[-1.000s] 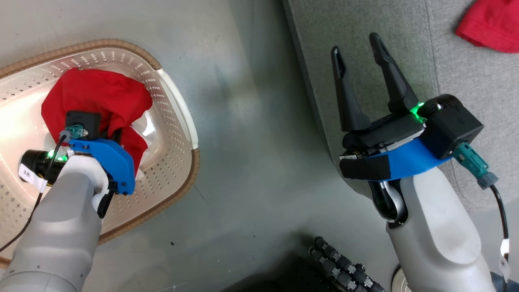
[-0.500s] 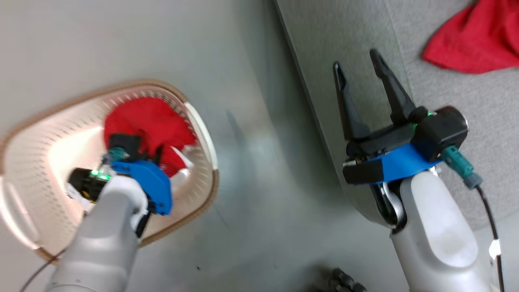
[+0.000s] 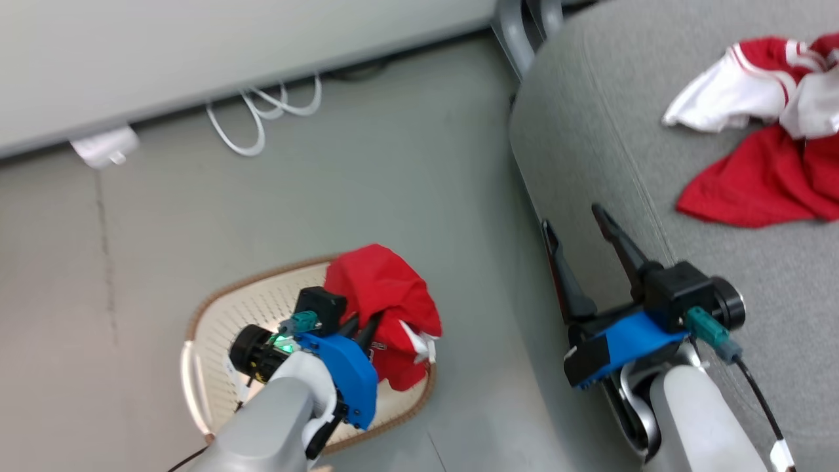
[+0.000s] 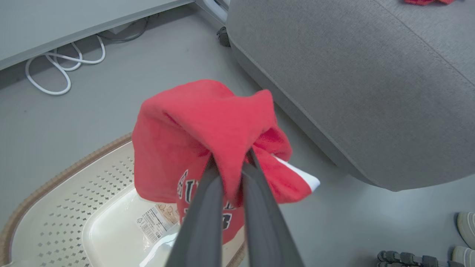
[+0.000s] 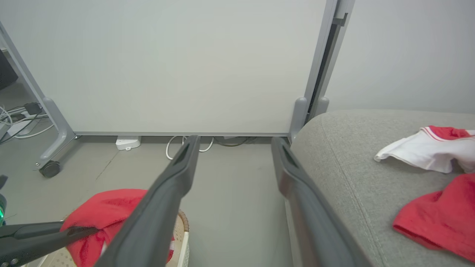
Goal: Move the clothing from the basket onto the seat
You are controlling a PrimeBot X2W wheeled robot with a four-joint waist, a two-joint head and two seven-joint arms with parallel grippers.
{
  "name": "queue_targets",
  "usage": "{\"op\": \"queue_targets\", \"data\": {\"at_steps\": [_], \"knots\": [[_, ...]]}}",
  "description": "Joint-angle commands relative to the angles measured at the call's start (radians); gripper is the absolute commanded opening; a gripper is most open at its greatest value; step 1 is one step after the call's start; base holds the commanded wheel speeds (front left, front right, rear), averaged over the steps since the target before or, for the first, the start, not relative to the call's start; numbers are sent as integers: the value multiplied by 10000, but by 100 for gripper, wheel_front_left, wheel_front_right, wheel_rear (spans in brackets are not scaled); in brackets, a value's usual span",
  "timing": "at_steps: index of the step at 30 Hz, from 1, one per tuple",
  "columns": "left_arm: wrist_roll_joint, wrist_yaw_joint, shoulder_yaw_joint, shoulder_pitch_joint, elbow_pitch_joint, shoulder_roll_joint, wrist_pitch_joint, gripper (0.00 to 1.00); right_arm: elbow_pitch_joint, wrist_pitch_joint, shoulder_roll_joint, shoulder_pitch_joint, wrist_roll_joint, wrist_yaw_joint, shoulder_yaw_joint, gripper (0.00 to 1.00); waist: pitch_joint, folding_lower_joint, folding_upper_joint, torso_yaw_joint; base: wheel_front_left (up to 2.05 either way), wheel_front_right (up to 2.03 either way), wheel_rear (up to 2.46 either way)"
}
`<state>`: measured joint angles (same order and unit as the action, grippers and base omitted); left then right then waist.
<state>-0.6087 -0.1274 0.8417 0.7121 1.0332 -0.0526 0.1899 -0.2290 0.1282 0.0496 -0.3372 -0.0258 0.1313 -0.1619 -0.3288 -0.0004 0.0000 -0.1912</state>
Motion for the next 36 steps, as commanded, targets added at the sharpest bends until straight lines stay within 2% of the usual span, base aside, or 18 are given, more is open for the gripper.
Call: {"op": "queue_targets", "data": {"at_steps": [1, 7, 14, 24, 36], "knots": [[-71, -36, 115, -207, -100, 12, 9, 0, 18, -64, 14, 293, 30, -10, 27, 100, 1459, 4, 0, 978, 0, 0, 0], [-916, -35, 1198, 67, -1083, 6, 121, 0, 290, -462, 14, 1239, 17, -10, 139, 100, 2514, 4, 0, 1461, 0, 0, 0], [-2067, -36, 1835, 703, -2016, 12, 104, 0, 619, -820, 14, 2028, -140, -11, 265, 100, 3172, 4, 0, 1857, 0, 0, 0], [-3032, -37, 2516, 2036, -2631, 11, -147, 0, 868, -1059, 14, 2461, -280, -11, 144, 100, 3387, 4, 0, 2076, 0, 0, 0], [-3594, -37, 3235, 2278, -2417, 11, 127, 0, 955, -1152, 14, 2493, -294, -11, -76, 100, 3363, 4, 0, 1942, 0, 0, 0]]}}
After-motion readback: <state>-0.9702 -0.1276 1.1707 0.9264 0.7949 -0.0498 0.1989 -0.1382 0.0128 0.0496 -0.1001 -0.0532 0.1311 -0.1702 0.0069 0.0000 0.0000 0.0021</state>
